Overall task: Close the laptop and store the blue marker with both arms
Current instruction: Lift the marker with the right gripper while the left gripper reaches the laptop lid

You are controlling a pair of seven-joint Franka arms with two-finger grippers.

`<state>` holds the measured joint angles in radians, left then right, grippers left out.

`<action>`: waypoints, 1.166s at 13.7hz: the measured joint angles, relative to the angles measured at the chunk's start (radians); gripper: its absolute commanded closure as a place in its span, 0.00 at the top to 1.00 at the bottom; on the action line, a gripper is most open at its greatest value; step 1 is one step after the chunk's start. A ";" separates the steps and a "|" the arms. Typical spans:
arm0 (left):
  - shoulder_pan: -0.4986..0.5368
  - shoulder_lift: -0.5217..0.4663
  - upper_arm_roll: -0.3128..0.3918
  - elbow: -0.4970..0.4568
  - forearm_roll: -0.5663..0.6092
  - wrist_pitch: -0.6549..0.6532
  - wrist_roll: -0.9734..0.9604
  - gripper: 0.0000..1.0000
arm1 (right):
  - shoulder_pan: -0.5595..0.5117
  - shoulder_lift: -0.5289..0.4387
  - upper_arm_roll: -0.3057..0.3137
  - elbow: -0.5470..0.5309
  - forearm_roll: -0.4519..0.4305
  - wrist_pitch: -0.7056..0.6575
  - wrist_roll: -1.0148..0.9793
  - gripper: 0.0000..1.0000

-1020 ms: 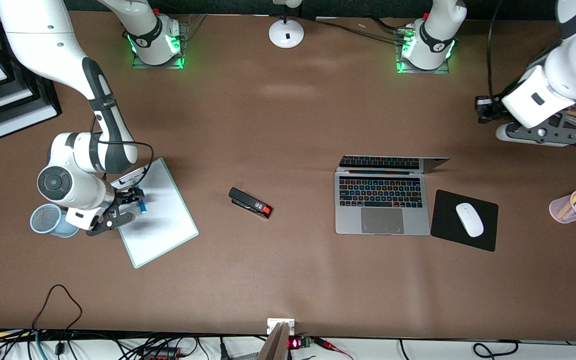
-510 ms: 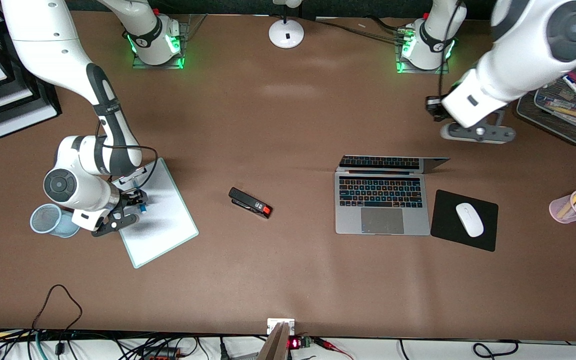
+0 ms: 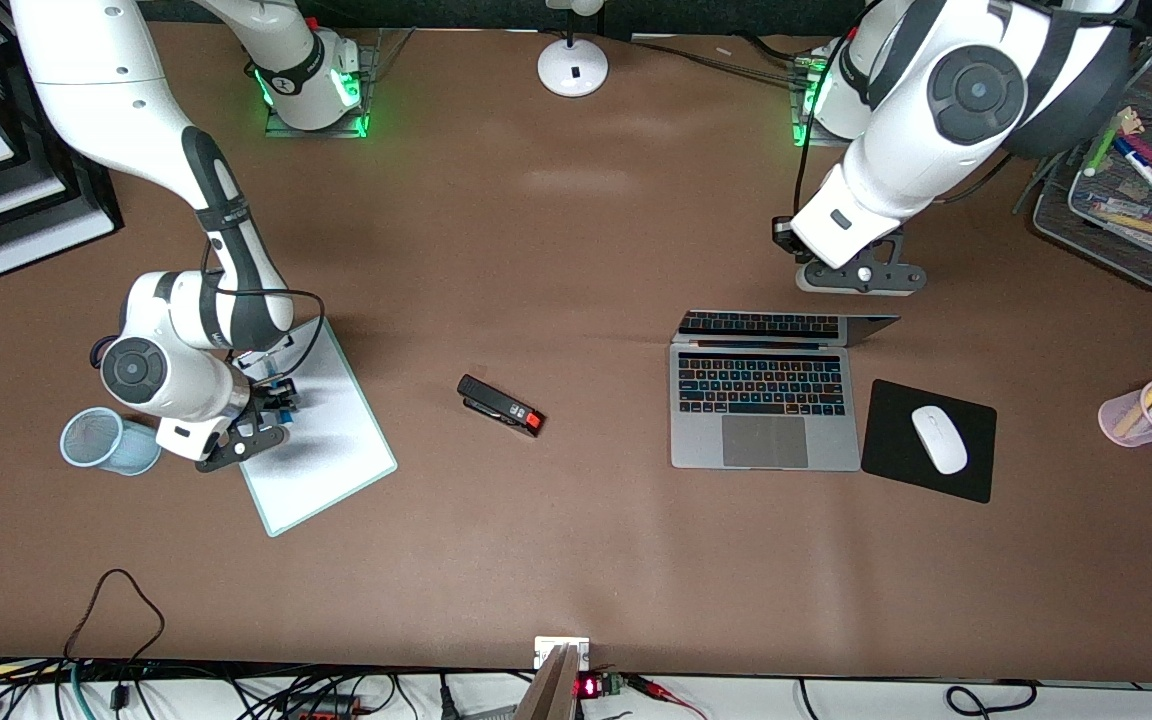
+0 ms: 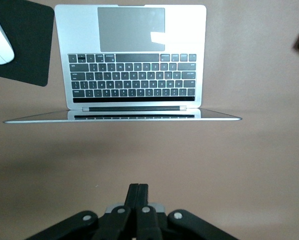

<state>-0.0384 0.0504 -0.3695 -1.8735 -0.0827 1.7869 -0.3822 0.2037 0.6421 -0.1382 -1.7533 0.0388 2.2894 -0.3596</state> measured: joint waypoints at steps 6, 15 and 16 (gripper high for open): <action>0.000 0.000 -0.010 -0.083 0.000 0.085 -0.001 0.00 | 0.000 0.010 0.000 0.000 0.000 0.013 -0.001 0.45; 0.006 0.013 -0.014 -0.256 0.036 0.333 -0.002 0.00 | 0.000 0.019 0.000 0.000 0.000 0.019 -0.001 0.35; 0.008 0.023 -0.014 -0.256 0.063 0.345 -0.002 0.00 | 0.000 0.019 0.000 0.000 0.000 0.019 -0.001 0.35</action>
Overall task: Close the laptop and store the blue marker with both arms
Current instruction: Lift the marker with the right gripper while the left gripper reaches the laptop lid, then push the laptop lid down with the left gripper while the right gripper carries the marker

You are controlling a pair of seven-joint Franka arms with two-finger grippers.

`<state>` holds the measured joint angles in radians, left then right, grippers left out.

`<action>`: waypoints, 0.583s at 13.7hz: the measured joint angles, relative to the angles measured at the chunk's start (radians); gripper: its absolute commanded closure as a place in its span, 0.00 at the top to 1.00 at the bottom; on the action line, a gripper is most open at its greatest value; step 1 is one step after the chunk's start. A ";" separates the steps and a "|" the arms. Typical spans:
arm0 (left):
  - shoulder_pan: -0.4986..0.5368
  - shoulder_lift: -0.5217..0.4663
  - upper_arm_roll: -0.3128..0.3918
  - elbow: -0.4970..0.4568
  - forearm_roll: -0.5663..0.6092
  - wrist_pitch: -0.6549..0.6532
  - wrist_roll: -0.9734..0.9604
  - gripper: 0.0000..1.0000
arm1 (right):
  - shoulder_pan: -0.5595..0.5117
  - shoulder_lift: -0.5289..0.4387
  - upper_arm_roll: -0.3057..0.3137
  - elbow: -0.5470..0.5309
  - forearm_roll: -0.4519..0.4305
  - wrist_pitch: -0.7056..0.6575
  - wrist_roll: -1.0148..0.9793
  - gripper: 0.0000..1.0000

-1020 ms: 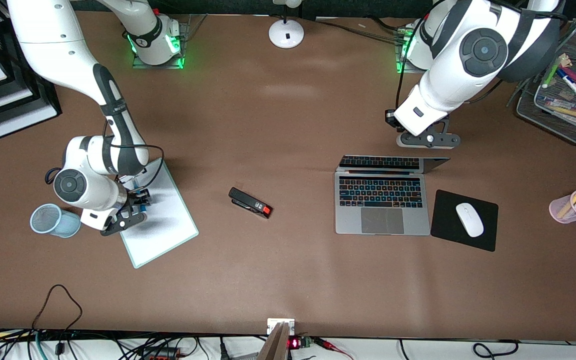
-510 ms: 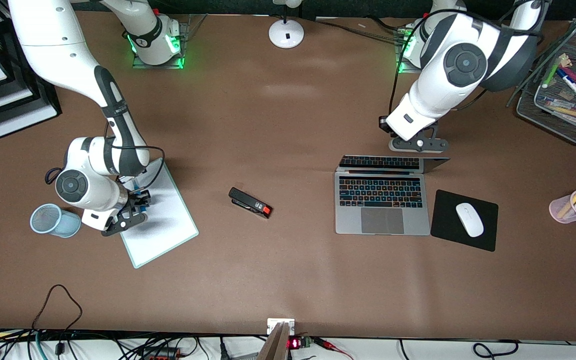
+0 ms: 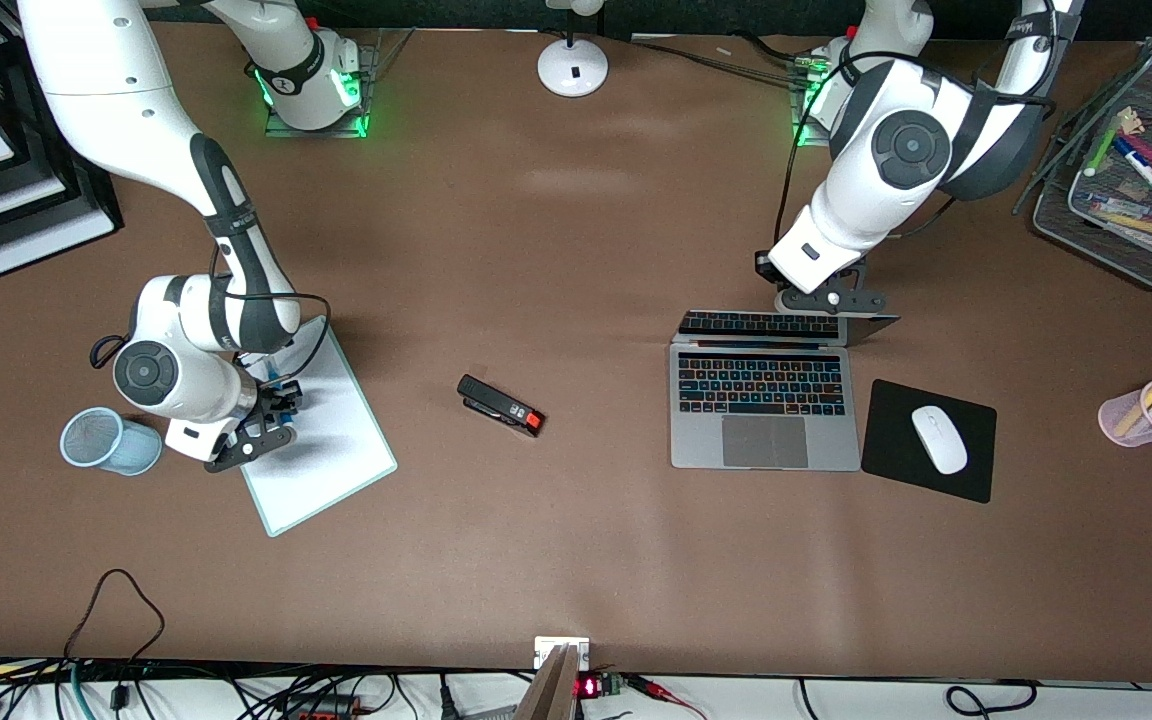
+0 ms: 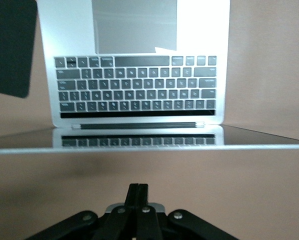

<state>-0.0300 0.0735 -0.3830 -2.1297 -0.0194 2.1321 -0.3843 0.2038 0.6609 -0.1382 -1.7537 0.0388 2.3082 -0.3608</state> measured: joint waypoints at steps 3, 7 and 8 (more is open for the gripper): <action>0.005 0.036 0.001 0.000 0.038 0.062 0.000 0.00 | 0.000 0.000 0.000 0.000 0.000 0.000 0.000 0.32; 0.018 0.055 0.003 0.008 0.123 0.105 0.000 0.00 | 0.000 0.000 0.000 0.000 0.000 0.002 0.000 0.29; 0.025 0.061 0.003 0.015 0.125 0.111 0.000 0.00 | 0.000 0.000 0.000 0.000 0.000 0.002 0.000 0.28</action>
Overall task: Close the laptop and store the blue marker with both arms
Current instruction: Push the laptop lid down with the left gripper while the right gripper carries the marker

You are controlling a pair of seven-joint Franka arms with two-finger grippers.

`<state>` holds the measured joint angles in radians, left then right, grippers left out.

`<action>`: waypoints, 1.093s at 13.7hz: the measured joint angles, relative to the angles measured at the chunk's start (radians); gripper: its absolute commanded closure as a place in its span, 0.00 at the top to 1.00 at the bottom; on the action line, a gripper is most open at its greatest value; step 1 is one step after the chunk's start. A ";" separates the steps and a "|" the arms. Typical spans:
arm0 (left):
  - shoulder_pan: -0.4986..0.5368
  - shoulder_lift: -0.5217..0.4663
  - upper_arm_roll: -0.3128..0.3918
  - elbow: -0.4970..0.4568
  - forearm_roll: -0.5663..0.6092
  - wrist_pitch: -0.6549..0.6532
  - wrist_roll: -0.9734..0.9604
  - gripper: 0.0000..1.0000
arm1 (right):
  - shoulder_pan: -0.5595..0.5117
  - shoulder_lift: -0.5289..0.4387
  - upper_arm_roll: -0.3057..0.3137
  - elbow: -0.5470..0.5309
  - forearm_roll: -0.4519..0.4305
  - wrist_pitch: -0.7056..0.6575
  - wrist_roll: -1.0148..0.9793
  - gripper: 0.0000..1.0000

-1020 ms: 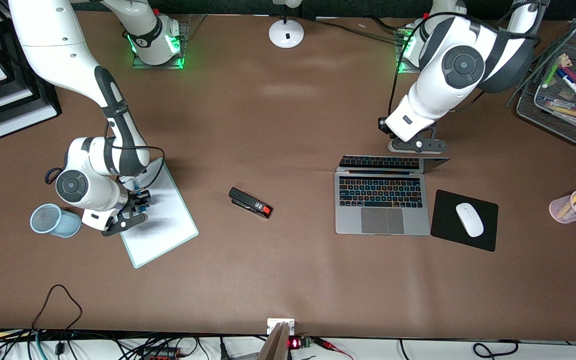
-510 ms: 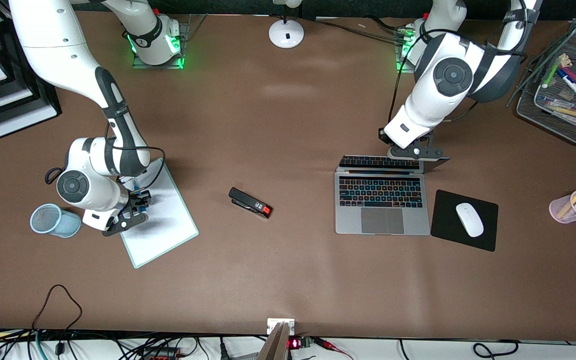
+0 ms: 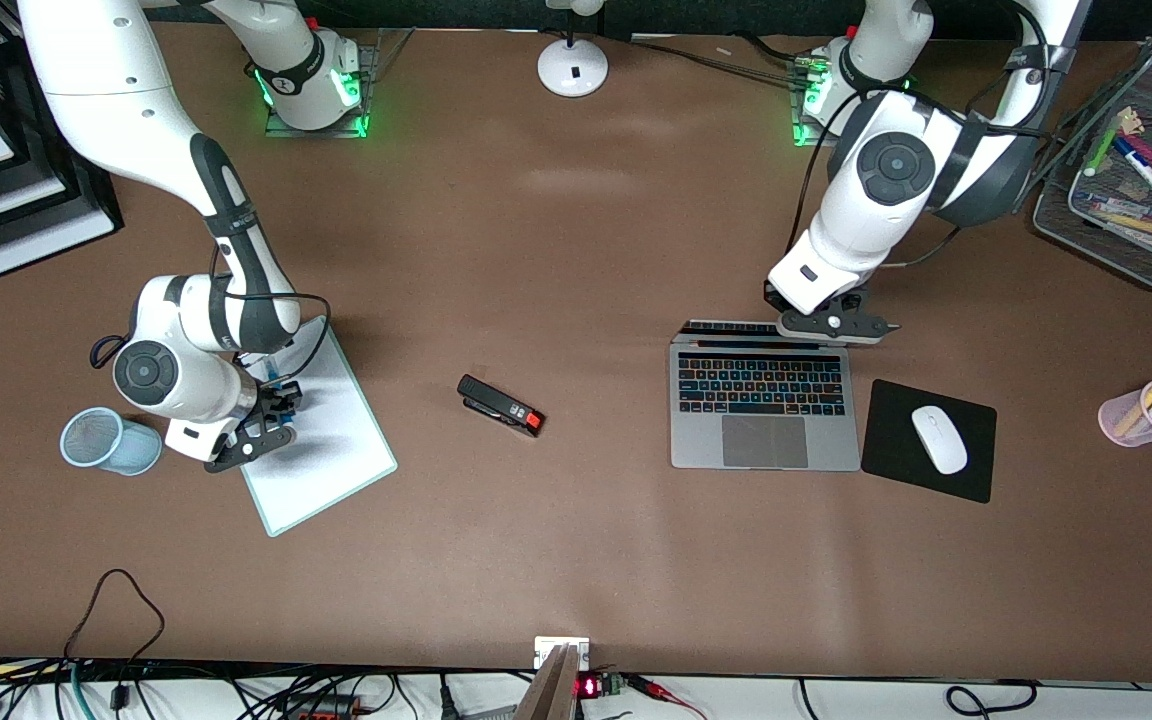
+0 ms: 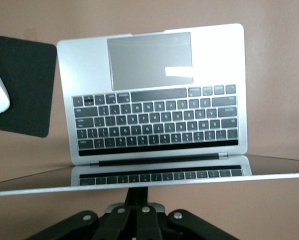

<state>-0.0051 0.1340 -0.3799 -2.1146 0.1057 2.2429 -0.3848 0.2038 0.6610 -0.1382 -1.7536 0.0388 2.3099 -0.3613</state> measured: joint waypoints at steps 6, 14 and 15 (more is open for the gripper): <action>0.022 0.056 0.001 0.082 0.001 0.005 0.000 0.00 | 0.000 0.000 0.000 0.000 0.000 0.001 -0.001 0.19; 0.029 0.173 0.026 0.152 0.054 0.113 0.001 0.00 | 0.000 -0.007 0.000 0.024 0.000 0.013 -0.033 0.08; 0.029 0.191 0.026 0.163 0.058 0.127 0.001 0.00 | 0.000 -0.019 0.000 0.038 0.000 0.013 -0.051 0.07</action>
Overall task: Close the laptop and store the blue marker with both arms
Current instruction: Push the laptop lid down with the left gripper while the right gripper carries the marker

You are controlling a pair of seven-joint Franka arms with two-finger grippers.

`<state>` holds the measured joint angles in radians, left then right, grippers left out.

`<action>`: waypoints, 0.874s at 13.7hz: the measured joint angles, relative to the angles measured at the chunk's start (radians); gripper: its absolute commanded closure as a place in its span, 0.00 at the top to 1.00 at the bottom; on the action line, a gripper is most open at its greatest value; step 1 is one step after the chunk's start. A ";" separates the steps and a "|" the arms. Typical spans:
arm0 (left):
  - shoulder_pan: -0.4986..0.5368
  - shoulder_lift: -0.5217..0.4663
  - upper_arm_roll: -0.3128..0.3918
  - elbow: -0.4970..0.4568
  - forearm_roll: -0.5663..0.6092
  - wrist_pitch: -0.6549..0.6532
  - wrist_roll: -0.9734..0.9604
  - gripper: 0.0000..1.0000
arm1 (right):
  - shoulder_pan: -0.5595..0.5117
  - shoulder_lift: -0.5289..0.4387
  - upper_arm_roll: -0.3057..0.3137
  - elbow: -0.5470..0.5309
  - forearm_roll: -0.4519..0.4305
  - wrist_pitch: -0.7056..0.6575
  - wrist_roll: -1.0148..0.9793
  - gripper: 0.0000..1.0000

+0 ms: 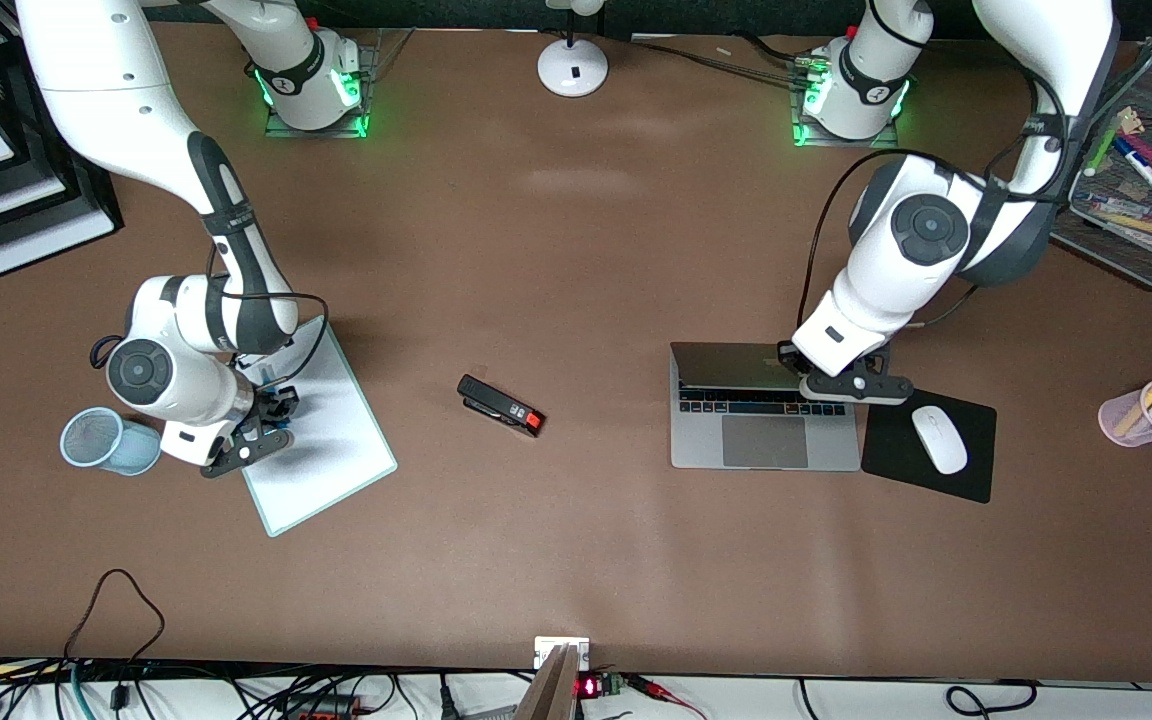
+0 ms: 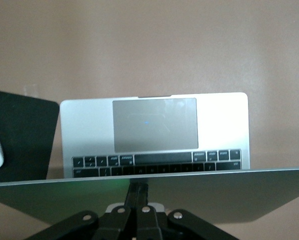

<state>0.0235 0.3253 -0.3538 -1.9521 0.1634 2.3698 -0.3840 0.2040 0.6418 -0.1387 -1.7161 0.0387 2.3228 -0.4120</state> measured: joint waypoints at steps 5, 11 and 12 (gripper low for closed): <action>0.003 0.094 0.002 0.059 0.012 0.089 0.000 0.00 | -0.009 -0.100 -0.003 0.015 0.001 -0.001 -0.185 0.06; 0.006 0.220 0.024 0.104 0.079 0.217 0.000 0.00 | -0.073 -0.193 -0.006 0.025 0.108 -0.001 -0.523 0.06; 0.006 0.243 0.030 0.112 0.081 0.243 0.000 0.00 | -0.089 -0.198 -0.007 0.031 0.152 -0.001 -0.603 0.06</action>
<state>0.0300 0.5685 -0.3239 -1.8398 0.2445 2.6131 -0.3844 0.1149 0.4438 -0.1455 -1.6855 0.1910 2.3217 -1.0154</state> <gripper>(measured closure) 0.991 0.824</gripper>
